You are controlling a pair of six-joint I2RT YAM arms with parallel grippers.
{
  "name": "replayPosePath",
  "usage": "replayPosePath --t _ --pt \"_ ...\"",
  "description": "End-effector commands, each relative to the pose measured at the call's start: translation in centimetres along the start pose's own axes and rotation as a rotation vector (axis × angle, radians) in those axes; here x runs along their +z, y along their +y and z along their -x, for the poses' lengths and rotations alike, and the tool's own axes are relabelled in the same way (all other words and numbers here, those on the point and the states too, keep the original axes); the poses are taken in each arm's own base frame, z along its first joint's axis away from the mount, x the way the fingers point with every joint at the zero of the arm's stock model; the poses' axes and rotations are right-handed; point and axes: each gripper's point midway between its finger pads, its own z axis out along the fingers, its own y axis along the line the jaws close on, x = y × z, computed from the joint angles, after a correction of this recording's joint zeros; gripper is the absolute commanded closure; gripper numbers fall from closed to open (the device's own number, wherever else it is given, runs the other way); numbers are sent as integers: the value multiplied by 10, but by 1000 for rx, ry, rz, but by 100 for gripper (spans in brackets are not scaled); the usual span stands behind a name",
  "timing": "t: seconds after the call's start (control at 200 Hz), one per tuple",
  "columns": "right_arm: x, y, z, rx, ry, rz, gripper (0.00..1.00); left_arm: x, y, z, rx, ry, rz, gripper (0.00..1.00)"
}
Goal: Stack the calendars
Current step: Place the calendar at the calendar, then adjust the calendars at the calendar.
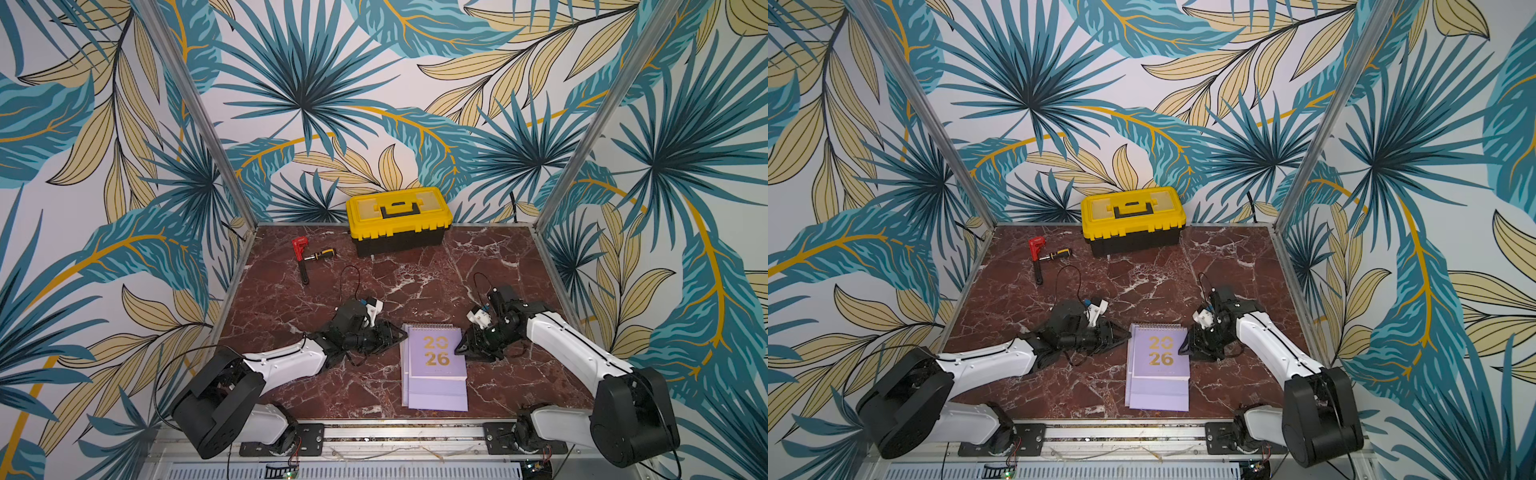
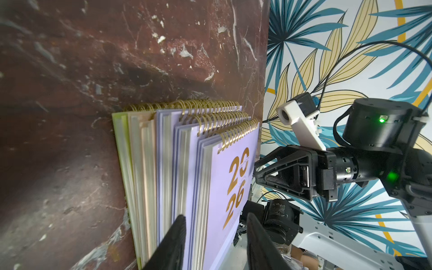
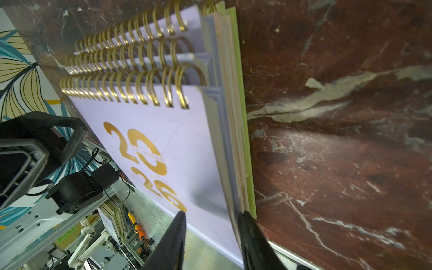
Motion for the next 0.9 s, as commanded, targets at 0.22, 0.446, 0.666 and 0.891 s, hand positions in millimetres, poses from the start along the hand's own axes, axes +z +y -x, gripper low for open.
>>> replayPosePath --t 0.22,0.446,0.666,0.891 --pt "9 -2 -1 44 -25 -9 63 5 21 -3 -22 12 44 83" --pt "8 -4 -1 88 -52 -11 64 10 32 -6 -57 24 75 93" --pt "11 -8 -3 141 -91 0 67 16 30 -8 -52 40 77 93" --pt "10 -6 -3 137 -100 5 68 15 14 -1 -25 19 46 93"
